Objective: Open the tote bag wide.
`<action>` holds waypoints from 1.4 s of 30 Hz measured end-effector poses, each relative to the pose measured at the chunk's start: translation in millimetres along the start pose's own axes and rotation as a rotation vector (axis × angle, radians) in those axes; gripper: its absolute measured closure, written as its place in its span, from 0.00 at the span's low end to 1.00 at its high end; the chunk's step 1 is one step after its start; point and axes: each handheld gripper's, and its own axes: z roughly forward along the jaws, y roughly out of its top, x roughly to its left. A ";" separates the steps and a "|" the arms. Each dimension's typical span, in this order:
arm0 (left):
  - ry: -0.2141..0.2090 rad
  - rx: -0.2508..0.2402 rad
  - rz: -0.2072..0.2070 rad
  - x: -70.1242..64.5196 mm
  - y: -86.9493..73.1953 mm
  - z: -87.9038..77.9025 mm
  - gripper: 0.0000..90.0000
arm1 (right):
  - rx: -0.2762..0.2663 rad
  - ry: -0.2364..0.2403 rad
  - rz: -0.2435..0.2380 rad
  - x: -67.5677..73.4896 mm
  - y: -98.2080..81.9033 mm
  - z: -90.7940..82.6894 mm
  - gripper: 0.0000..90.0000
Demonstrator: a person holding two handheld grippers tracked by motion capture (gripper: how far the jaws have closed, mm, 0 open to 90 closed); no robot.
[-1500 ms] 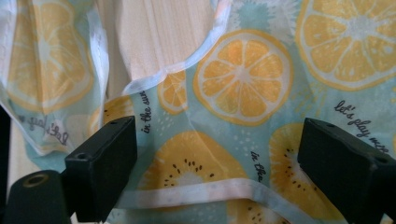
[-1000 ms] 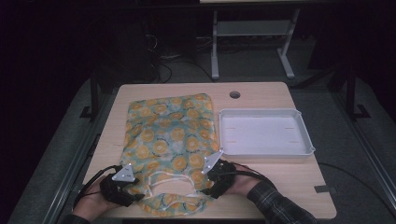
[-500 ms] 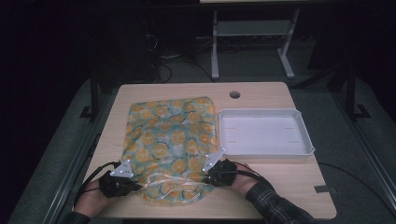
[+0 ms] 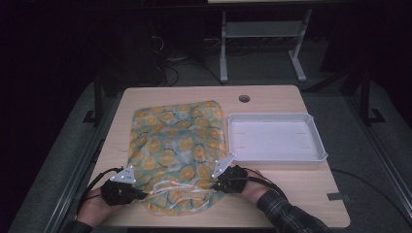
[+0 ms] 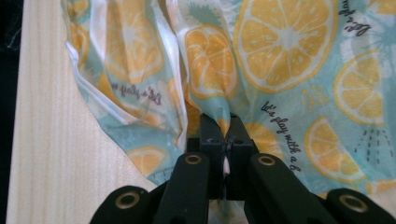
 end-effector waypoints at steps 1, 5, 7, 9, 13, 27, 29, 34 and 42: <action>-0.002 -0.008 -0.001 -0.3 -0.3 -1.8 0.99 | -0.004 0.001 0.002 -0.2 -0.2 -1.2 0.98; -0.011 -0.035 -0.009 -2.5 -1.6 -8.9 0.99 | -0.011 0.000 -0.005 1.2 -0.3 -6.6 0.98; -0.020 -0.045 -0.019 -6.0 -2.7 -10.7 0.99 | -0.020 0.003 -0.014 2.3 -1.0 -9.2 0.98; -0.030 -0.047 -0.017 -9.8 -3.5 -12.4 0.99 | -0.020 0.007 0.001 4.6 -1.9 -12.6 0.98; -0.039 -0.053 -0.005 -18.5 -4.4 -15.6 0.99 | -0.038 0.026 0.010 7.0 -5.9 -17.0 0.98; -0.054 -0.154 -0.009 -35.4 -7.2 -40.4 0.99 | -0.101 0.045 0.004 16.7 -5.6 -40.7 0.98; -0.041 -0.169 -0.004 -32.8 -3.0 -44.6 0.99 | -0.105 0.044 0.009 15.6 -4.1 -42.4 0.98; -0.012 -0.212 0.006 -26.3 7.7 -56.6 0.99 | -0.132 0.016 -0.006 9.5 7.1 -52.4 0.98; 0.019 -0.270 0.006 -13.4 25.2 -70.2 0.99 | -0.180 -0.022 0.013 -6.4 21.4 -65.3 0.98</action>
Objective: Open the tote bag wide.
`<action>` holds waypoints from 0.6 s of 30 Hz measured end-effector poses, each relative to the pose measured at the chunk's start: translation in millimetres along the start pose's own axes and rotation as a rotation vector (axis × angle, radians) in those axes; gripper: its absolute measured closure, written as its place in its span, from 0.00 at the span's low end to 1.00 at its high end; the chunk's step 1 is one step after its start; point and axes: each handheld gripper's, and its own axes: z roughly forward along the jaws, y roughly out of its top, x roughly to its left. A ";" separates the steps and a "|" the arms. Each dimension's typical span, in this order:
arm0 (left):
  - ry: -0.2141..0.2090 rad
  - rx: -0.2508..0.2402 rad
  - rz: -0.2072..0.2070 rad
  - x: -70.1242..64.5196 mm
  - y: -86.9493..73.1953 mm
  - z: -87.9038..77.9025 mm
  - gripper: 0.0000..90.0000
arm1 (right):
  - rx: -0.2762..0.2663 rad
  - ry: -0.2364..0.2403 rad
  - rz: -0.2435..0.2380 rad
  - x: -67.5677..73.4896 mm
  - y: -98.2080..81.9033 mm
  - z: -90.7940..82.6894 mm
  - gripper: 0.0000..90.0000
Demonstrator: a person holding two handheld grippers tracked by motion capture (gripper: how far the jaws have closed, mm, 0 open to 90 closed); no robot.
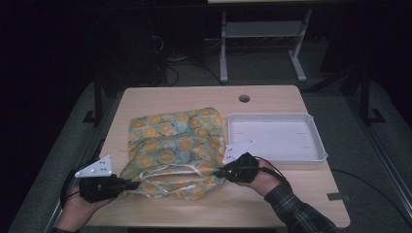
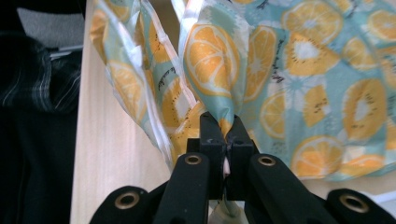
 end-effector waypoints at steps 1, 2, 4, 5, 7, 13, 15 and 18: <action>0.001 -0.007 -0.003 1.9 2.5 -0.8 0.99 | -0.004 -0.007 -0.007 -2.2 1.2 -0.8 0.98; 0.004 -0.013 -0.005 4.1 4.9 -1.7 0.99 | -0.011 -0.010 0.004 -3.8 3.2 -2.0 0.98; 0.008 -0.027 -0.008 8.7 9.3 -2.4 0.99 | -0.024 -0.010 0.008 -8.5 6.9 -4.2 0.98; 0.011 -0.033 -0.018 11.2 11.6 -2.6 0.99 | -0.023 -0.015 0.001 -11.0 8.8 -5.4 0.98; 0.012 -0.048 -0.024 16.1 15.5 -3.0 0.99 | -0.027 -0.026 -0.019 -16.8 12.3 -7.0 0.98; 0.014 -0.076 -0.036 28.3 26.2 -6.8 0.99 | -0.044 -0.042 0.012 -27.0 22.1 -10.5 0.98; 0.022 -0.078 -0.037 32.5 29.2 -7.4 0.99 | -0.044 -0.052 0.020 -32.8 26.0 -9.8 0.98; 0.033 -0.087 -0.059 42.5 32.4 -6.0 0.99 | -0.044 -0.061 0.021 -37.6 28.6 -9.0 0.98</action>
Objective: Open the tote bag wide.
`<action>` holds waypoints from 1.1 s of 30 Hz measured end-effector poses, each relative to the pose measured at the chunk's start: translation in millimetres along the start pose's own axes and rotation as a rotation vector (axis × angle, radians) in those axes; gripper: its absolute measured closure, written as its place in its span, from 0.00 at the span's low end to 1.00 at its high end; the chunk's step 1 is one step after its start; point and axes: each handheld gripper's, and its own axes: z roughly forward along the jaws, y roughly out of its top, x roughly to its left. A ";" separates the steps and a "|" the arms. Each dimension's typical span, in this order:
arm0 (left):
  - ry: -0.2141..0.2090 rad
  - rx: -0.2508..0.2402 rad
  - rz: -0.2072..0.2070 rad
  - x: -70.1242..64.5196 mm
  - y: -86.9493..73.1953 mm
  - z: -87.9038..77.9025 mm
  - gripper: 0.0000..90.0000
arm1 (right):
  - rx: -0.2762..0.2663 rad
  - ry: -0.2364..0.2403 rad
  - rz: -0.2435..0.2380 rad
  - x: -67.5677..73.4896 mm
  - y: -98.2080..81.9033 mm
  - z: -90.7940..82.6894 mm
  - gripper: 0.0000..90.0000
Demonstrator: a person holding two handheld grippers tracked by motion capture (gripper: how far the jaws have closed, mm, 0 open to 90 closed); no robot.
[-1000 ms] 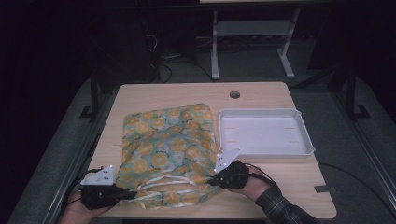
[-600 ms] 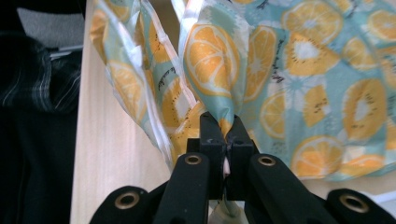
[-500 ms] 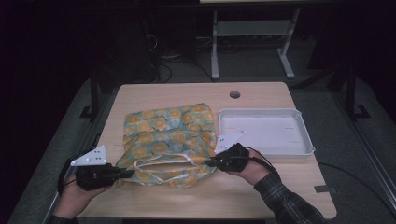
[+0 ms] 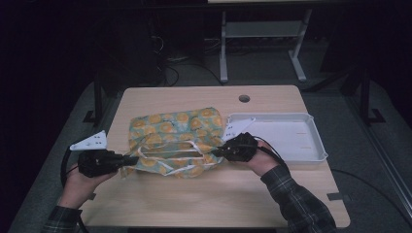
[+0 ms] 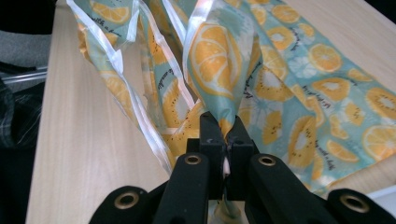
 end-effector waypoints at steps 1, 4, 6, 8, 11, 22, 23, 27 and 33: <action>0.003 0.001 -0.003 2.7 0.8 0.5 0.99 | 0.000 -0.007 0.001 -2.9 2.0 0.8 0.98; 0.015 0.001 -0.024 13.5 3.9 3.5 0.99 | 0.003 -0.018 0.016 -10.5 6.0 3.5 0.98; 0.028 0.005 -0.040 22.9 5.9 6.3 0.99 | 0.002 -0.026 0.031 -17.3 9.3 7.4 0.98; 0.040 0.008 -0.059 31.1 6.8 8.7 0.99 | -0.001 -0.032 0.047 -23.0 11.2 11.0 0.98; 0.051 0.003 -0.093 44.5 7.7 13.9 0.99 | 0.006 -0.051 0.060 -34.4 14.3 19.5 0.98; 0.093 0.008 -0.212 89.0 -2.4 43.9 0.99 | 0.052 -0.116 0.153 -67.9 10.3 52.6 0.98; 0.100 0.007 -0.220 91.0 -2.8 46.8 0.99 | 0.053 -0.123 0.160 -69.7 9.6 55.4 0.98; 0.126 0.022 -0.245 97.7 -5.1 58.4 0.99 | 0.074 -0.158 0.175 -76.3 6.8 65.3 0.98; 0.163 0.068 -0.269 107.1 -11.3 73.5 0.99 | 0.107 -0.178 0.199 -81.5 2.9 78.8 0.98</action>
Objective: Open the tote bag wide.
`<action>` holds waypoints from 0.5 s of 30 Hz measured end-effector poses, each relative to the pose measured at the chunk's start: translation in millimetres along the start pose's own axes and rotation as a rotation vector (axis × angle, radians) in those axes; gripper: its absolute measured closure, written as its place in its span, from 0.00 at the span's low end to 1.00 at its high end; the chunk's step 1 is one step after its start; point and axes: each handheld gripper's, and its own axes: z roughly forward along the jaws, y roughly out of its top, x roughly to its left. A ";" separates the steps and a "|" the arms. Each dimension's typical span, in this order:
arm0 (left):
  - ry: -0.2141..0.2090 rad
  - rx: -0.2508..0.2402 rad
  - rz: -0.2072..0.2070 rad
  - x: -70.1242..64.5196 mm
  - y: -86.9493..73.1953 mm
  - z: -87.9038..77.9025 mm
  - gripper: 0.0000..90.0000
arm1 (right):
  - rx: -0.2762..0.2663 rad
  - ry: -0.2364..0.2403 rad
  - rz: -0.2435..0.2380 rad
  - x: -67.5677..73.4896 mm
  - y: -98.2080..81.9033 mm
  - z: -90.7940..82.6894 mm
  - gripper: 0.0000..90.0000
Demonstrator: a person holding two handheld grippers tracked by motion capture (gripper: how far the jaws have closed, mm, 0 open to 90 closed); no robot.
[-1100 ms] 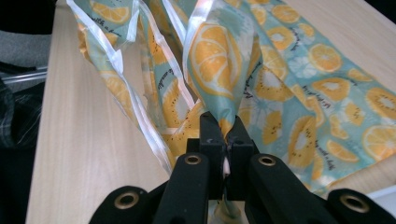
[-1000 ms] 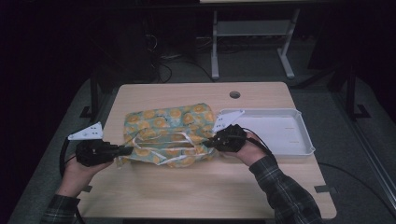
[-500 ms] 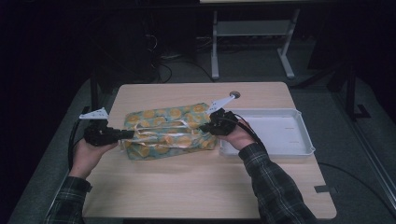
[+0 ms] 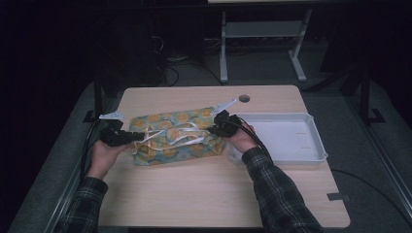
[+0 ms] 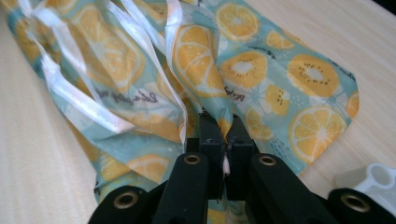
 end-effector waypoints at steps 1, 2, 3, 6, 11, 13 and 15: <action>0.005 0.008 0.002 0.8 -0.4 2.2 0.99 | 0.008 -0.006 -0.009 -0.8 -0.5 2.4 0.98; 0.007 0.013 0.001 1.2 -0.8 4.6 0.99 | 0.014 -0.008 -0.007 -1.3 -1.2 4.6 0.98; 0.014 0.021 0.000 1.0 -1.0 6.8 0.99 | 0.019 -0.009 0.001 -1.4 -1.9 6.7 0.98; 0.023 0.043 0.001 1.1 -2.2 11.6 0.99 | 0.048 -0.005 0.011 -1.3 -4.5 13.4 0.97; 0.011 0.060 0.016 -1.1 -3.4 11.8 0.99 | 0.071 0.033 0.002 2.2 -8.9 18.0 0.97; 0.003 0.069 0.026 -2.8 -3.5 11.1 0.99 | 0.078 0.041 -0.018 3.1 -10.9 18.7 0.97; -0.004 0.078 0.043 -5.4 -3.9 11.4 0.99 | 0.079 0.056 -0.017 5.4 -12.5 19.0 0.97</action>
